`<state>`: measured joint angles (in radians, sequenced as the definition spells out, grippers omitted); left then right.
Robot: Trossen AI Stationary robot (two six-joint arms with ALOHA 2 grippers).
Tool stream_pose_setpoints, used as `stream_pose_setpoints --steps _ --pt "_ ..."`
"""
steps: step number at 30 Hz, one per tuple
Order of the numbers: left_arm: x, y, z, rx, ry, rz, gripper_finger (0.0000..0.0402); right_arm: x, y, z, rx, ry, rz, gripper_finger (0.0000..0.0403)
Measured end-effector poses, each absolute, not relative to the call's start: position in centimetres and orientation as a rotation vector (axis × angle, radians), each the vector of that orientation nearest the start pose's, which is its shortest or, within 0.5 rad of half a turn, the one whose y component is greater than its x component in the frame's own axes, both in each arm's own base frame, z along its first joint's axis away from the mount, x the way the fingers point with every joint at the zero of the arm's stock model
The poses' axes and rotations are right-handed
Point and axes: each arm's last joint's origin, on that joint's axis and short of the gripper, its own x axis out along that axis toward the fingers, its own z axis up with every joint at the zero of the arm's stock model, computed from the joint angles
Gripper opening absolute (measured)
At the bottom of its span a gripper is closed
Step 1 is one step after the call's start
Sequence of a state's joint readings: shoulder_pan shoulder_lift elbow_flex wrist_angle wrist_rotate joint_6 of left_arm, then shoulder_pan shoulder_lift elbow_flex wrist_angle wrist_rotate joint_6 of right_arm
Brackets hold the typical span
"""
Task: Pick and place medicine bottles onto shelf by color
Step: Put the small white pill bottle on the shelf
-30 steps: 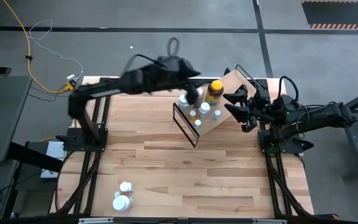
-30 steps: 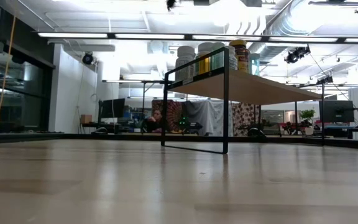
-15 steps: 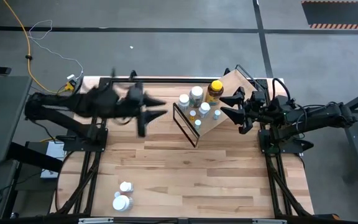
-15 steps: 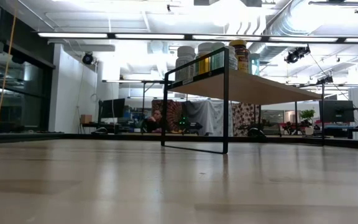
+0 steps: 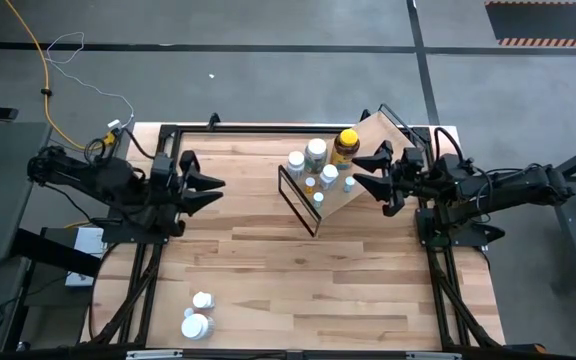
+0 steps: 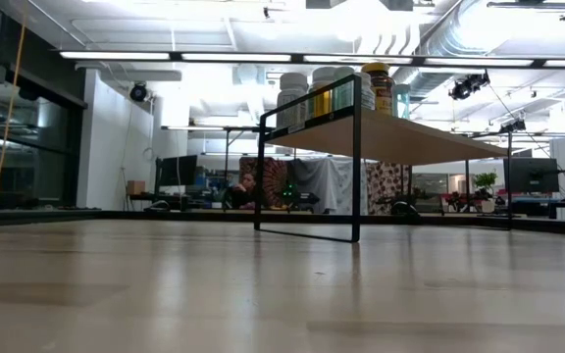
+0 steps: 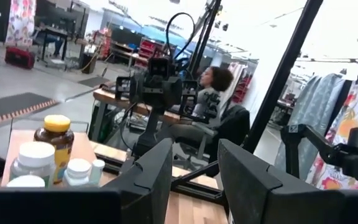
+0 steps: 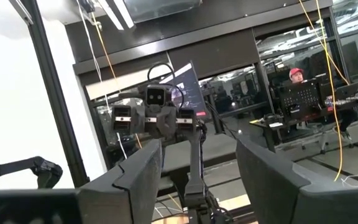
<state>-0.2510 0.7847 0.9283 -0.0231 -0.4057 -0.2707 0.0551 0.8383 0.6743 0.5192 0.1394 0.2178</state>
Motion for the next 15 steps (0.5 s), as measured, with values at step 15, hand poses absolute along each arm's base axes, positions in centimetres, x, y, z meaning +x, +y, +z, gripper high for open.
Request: stream_pose_setpoints --steps 15 --pt "16.22 -2.83 39.90 -0.267 -0.121 0.194 0.0207 18.58 0.62 35.11 0.257 -0.346 -0.045 0.0199"
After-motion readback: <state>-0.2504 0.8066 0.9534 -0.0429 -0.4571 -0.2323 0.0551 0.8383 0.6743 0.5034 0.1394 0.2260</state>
